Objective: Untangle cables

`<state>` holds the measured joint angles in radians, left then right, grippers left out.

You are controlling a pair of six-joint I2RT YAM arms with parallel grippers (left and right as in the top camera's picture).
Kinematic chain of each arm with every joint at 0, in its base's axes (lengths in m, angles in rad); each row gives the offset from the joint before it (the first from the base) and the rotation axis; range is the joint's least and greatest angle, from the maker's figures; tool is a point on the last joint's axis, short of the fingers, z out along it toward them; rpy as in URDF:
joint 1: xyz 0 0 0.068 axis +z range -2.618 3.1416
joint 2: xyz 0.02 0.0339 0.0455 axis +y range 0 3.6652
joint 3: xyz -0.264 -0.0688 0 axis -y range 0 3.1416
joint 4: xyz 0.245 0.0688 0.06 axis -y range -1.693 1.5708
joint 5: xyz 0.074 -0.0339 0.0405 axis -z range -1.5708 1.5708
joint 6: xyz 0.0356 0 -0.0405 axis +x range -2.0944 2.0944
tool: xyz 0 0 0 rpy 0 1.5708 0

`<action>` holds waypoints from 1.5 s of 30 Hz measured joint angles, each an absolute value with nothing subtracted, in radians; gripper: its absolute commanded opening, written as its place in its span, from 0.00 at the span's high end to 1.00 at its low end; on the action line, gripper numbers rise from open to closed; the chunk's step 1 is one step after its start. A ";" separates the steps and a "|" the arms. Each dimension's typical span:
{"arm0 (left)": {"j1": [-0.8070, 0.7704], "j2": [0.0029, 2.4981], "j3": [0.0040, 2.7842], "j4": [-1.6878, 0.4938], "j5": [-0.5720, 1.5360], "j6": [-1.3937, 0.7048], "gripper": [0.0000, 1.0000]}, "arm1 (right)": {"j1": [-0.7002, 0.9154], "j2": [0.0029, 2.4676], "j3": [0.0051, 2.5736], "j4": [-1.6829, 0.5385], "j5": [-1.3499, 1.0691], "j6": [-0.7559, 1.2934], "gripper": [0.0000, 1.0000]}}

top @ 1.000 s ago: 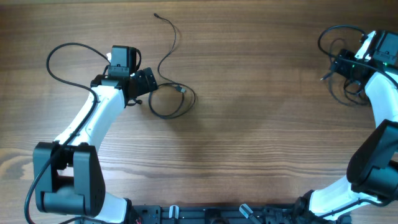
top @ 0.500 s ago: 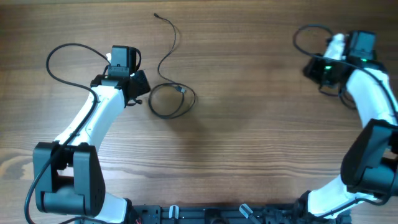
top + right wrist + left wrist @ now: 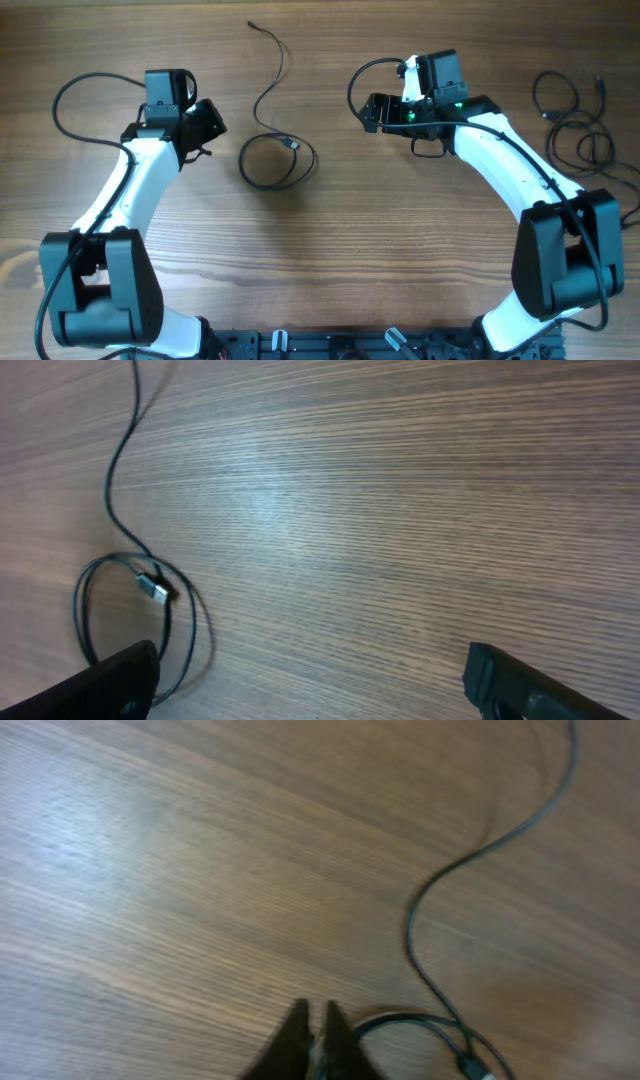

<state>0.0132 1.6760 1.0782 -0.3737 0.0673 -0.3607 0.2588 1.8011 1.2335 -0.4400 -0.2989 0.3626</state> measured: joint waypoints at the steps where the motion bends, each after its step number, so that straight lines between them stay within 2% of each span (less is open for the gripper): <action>1: 0.003 1.690 1.116 -0.402 0.078 -0.349 0.79 | 0.259 1.801 1.234 -0.440 -0.289 0.364 0.00; 3: -0.014 1.750 1.249 -0.517 0.082 -0.327 0.78 | 0.259 1.801 1.233 -0.440 -0.282 0.367 0.00; 4: -0.035 1.843 1.431 -0.580 0.082 -0.299 0.76 | 0.259 1.801 1.233 -0.439 -0.279 0.367 0.00; 5: -0.043 1.875 1.486 -0.599 0.082 -0.290 0.72 | 0.258 1.801 1.233 -0.437 -0.279 0.367 0.00; 6: -0.071 1.969 1.636 -0.572 0.085 -0.273 0.60 | 0.259 1.801 1.233 -0.436 -0.276 0.367 0.00; 7: -0.083 1.995 1.653 -0.530 0.085 -0.271 0.46 | 0.259 1.802 1.233 -0.435 -0.275 0.367 0.00; 8: -0.099 2.030 1.664 -0.426 0.085 -0.279 0.40 | 0.259 1.802 1.233 -0.435 -0.275 0.367 0.00; 11: -0.136 2.117 1.669 -0.271 0.085 -0.296 0.33 | 0.259 1.803 1.233 -0.432 -0.271 0.367 0.00; 19: -0.184 2.339 1.668 0.076 0.041 -0.433 0.32 | 0.259 1.803 1.233 -0.432 -0.268 0.367 0.00; 22: -0.191 2.386 1.668 0.128 0.033 -0.444 0.33 | 0.259 1.803 1.233 -0.431 -0.268 0.367 0.00; 23: -0.197 2.404 1.668 0.135 0.031 -0.448 0.43 | 0.259 1.803 1.233 -0.432 -0.268 0.367 0.00; 24: -0.202 2.415 1.668 0.135 0.031 -0.448 0.47 | 0.259 1.803 1.233 -0.432 -0.268 0.367 0.00; 26: -0.215 2.439 1.670 0.161 0.022 -0.451 0.84 | 0.259 1.803 1.233 -0.432 -0.268 0.367 0.00; 27: -0.219 2.439 1.670 0.161 0.021 -0.454 0.93 | 0.259 1.803 1.233 -0.432 -0.268 0.367 0.00; 28: -0.223 2.441 1.670 0.159 0.021 -0.456 0.96 | 0.259 1.803 1.233 -0.432 -0.268 0.367 0.00; 31: -0.228 2.442 1.670 0.150 0.020 -0.434 0.96 | 0.259 1.803 1.233 -0.432 -0.268 0.367 0.00; 33: -0.224 2.415 1.668 0.063 0.020 -0.372 0.96 | 0.259 1.803 1.233 -0.432 -0.268 0.367 0.00; 34: -0.222 2.383 1.668 0.001 0.020 -0.326 0.93 | 0.259 1.803 1.233 -0.432 -0.268 0.367 0.00; 35: -0.221 2.337 1.665 -0.068 0.020 -0.277 0.84 | 0.259 1.803 1.233 -0.432 -0.268 0.367 0.00; 37: -0.221 2.212 1.669 -0.211 0.019 -0.193 0.81 | 0.259 1.803 1.233 -0.433 -0.268 0.367 0.00; 40: -0.221 2.031 1.675 -0.450 0.016 -0.136 0.81 | 0.259 1.806 1.233 -0.431 -0.268 0.367 0.00; 42: -0.221 1.972 1.694 -0.647 0.017 -0.128 0.87 | 0.259 1.808 1.233 -0.432 -0.268 0.367 0.00; 44: -0.221 1.967 1.684 -0.807 0.021 -0.135 0.17 | 0.259 1.808 1.233 -0.432 -0.268 0.367 0.00; 45: -0.221 1.969 1.666 -0.879 0.032 -0.136 0.09 | 0.259 1.808 1.233 -0.432 -0.268 0.367 0.00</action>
<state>-0.2207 1.9690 1.6657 -0.8787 0.0319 -0.1356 0.2588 1.8084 1.2327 -0.4320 -0.2676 0.3672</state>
